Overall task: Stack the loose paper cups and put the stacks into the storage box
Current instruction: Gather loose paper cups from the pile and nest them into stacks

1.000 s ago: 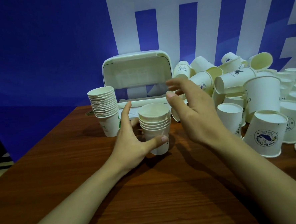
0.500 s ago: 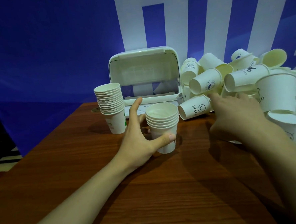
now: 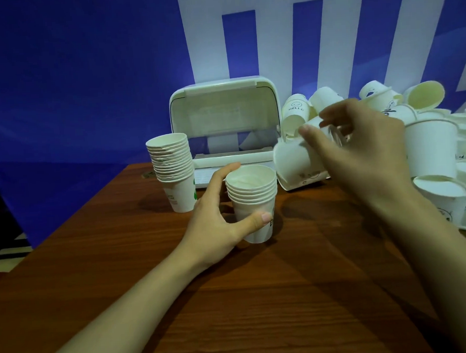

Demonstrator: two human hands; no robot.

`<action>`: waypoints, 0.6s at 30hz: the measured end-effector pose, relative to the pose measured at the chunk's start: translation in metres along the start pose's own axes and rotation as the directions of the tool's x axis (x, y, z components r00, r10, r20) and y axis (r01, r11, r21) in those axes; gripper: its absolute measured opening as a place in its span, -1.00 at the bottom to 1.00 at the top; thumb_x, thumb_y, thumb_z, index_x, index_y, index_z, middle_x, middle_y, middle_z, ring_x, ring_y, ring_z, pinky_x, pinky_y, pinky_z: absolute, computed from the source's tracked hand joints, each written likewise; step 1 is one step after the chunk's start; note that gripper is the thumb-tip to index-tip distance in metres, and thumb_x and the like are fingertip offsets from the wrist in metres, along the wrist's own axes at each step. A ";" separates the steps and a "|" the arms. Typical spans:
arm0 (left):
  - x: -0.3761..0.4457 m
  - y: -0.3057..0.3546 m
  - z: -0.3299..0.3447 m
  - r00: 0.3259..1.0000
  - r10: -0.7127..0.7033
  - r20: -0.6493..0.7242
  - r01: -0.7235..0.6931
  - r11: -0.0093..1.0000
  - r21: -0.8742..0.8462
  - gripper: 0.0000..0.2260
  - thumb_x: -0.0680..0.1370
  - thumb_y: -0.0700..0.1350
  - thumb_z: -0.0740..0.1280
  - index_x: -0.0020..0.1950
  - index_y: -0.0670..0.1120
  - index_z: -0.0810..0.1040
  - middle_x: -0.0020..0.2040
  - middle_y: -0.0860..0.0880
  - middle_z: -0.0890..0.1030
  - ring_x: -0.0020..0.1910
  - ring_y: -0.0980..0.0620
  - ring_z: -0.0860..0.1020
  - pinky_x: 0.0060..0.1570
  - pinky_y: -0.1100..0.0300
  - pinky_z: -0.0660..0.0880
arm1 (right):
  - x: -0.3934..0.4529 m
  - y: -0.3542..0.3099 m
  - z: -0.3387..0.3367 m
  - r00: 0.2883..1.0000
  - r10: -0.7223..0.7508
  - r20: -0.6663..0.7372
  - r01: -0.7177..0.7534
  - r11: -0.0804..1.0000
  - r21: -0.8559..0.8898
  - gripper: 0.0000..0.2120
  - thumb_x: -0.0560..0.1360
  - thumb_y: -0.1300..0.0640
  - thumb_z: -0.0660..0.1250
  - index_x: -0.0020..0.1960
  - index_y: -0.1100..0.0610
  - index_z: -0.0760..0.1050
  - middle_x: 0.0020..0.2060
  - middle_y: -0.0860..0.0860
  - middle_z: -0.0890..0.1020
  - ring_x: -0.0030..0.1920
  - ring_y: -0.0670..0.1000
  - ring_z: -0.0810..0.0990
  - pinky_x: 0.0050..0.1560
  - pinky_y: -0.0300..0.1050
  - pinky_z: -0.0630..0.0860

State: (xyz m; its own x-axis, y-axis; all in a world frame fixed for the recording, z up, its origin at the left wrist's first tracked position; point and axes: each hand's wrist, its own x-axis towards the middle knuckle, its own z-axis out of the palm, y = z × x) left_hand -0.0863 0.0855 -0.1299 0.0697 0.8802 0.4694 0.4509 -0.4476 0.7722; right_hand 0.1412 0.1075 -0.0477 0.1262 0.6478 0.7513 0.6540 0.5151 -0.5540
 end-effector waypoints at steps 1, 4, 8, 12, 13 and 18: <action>0.000 0.001 0.000 1.000 -0.001 -0.001 0.001 1.000 -0.001 -0.14 0.29 0.27 0.58 0.54 0.25 0.32 0.38 0.24 0.56 0.37 0.26 0.53 0.27 0.25 0.55 | 0.000 -0.003 0.000 0.999 -0.014 -0.046 0.017 0.998 0.058 -0.66 0.49 -0.15 0.45 0.12 0.07 0.62 -0.04 -0.08 0.68 0.00 -0.07 0.61 0.07 -0.19 0.49; 0.001 0.001 0.000 1.000 -0.006 0.003 0.006 1.000 -0.004 -0.14 0.29 0.28 0.59 0.53 0.28 0.30 0.39 0.23 0.56 0.36 0.23 0.54 0.27 0.20 0.57 | -0.005 -0.014 0.002 0.989 -0.044 -0.139 0.074 0.973 0.217 -0.69 0.51 -0.12 0.45 0.11 0.09 0.62 -0.03 -0.12 0.67 -0.01 -0.14 0.61 0.02 -0.30 0.51; 0.001 -0.001 0.002 1.000 -0.025 0.009 0.025 0.999 -0.038 -0.13 0.28 0.23 0.62 0.53 0.20 0.34 0.36 0.16 0.61 0.29 0.12 0.62 0.23 0.02 0.65 | -0.014 -0.026 0.011 0.983 -0.077 -0.168 0.132 0.930 0.343 -0.69 0.50 -0.05 0.48 0.14 0.09 0.54 0.04 -0.06 0.65 0.01 -0.12 0.64 0.04 -0.23 0.58; 0.001 0.000 0.003 1.000 -0.017 -0.007 0.017 0.998 -0.060 -0.20 0.30 0.17 0.62 0.49 0.13 0.40 0.26 0.15 0.67 0.21 0.10 0.67 0.18 -0.03 0.67 | -0.021 -0.027 0.022 0.987 -0.157 0.046 0.140 0.955 0.262 -0.48 0.39 -0.10 0.57 0.25 0.09 0.54 0.07 -0.06 0.62 0.00 -0.11 0.62 0.00 -0.28 0.56; 0.001 0.000 0.003 1.000 -0.020 -0.010 0.019 0.998 -0.059 -0.20 0.30 0.18 0.62 0.50 0.13 0.40 0.26 0.14 0.67 0.21 0.09 0.67 0.18 -0.05 0.67 | -0.020 -0.025 0.021 0.986 -0.138 0.094 0.115 0.970 0.215 -0.43 0.36 -0.14 0.58 0.28 0.06 0.55 0.04 -0.09 0.63 -0.02 -0.14 0.61 -0.02 -0.34 0.53; 0.000 -0.001 0.002 1.000 -0.018 -0.012 0.018 1.000 -0.022 -0.14 0.29 0.25 0.61 0.53 0.25 0.33 0.36 0.16 0.59 0.29 0.14 0.61 0.24 -0.02 0.64 | -0.006 -0.011 0.003 0.931 -0.069 0.358 0.063 0.998 0.027 -0.41 0.28 -0.32 0.51 0.22 -0.08 0.62 -0.07 -0.15 0.67 -0.08 -0.25 0.59 -0.20 -0.51 0.36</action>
State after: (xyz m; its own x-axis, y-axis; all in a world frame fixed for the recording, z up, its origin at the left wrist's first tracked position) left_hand -0.0853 0.0867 -0.1316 0.0506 0.8863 0.4603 0.4323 -0.4350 0.7899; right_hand 0.1311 0.0997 -0.0475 -0.1943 0.7685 0.6096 0.6400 0.5703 -0.5149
